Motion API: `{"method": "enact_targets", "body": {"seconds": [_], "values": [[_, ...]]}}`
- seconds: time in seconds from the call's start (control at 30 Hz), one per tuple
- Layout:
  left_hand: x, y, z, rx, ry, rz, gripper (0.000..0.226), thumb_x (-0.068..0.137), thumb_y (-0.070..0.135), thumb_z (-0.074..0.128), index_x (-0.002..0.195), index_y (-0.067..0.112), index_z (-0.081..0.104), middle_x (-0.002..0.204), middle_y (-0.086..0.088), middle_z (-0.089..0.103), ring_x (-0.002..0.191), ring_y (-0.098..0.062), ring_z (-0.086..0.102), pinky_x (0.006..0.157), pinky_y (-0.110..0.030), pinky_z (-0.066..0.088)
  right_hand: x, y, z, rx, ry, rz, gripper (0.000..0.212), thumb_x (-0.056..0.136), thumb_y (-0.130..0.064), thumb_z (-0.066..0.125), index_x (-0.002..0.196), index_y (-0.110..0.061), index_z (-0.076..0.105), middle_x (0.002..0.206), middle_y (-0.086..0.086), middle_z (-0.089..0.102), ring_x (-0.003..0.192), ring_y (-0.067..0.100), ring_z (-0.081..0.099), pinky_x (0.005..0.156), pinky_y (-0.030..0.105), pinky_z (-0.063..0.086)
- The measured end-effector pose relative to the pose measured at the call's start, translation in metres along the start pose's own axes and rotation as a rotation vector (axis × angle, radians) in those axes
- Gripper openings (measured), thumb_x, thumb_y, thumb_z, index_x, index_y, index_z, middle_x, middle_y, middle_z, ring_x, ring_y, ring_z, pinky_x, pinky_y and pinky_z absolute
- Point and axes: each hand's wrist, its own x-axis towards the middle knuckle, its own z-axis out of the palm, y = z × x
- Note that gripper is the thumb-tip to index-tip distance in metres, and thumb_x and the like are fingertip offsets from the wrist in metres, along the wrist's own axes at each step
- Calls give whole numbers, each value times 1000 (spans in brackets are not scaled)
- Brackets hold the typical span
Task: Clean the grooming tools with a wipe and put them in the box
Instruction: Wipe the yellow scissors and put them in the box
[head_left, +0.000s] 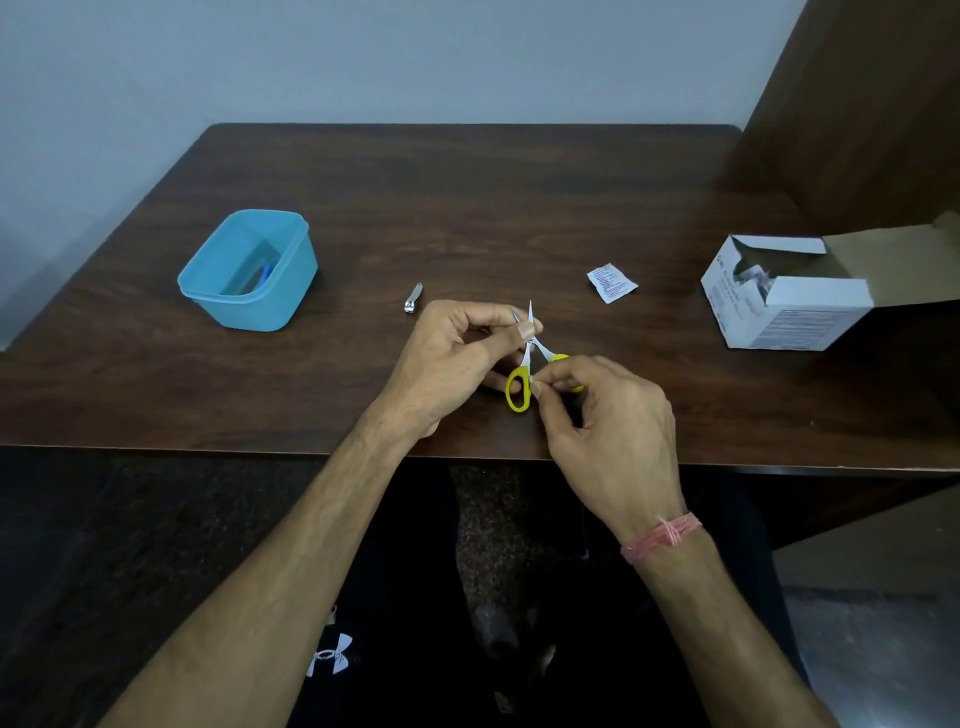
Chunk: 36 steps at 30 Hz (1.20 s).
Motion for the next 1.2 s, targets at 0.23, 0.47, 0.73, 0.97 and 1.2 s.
{"method": "enact_targets", "body": {"seconds": [0.23,0.47,0.73,0.97,1.2], "values": [[1,2,-5,-177,107,-44,14,106,13,74,112,5,85,90,-6,74,83,-23,68,64,-32,65,-2,-5,2,101,-47,118,10,95,-24,83,92,-32,78,81,-21,74,63,11,66,64,35,55],[0,4,-9,-335,193,-43,15,108,15,73,113,7,83,95,-7,76,83,-16,72,69,-32,65,3,-30,9,628,-55,401,6,104,-18,78,98,-20,80,90,-3,84,64,13,74,53,29,56],[0,2,-11,-410,231,-42,19,108,20,73,120,9,83,96,-8,73,84,-17,73,75,-33,64,5,-44,10,945,-63,605,10,103,-10,76,108,-1,79,95,12,85,73,17,79,62,24,63],[-2,4,-13,-471,228,-31,17,109,19,70,118,12,83,95,-6,73,79,-15,70,74,-29,62,18,-50,8,1232,-245,820,13,105,-4,68,108,-1,80,102,16,84,75,13,79,66,20,63],[-2,7,-15,-569,216,-48,18,110,17,67,120,11,81,91,-6,70,65,-15,68,66,-26,59,24,-61,6,1559,-343,1035,16,104,8,62,108,8,78,111,19,83,87,17,83,77,21,67]]}}
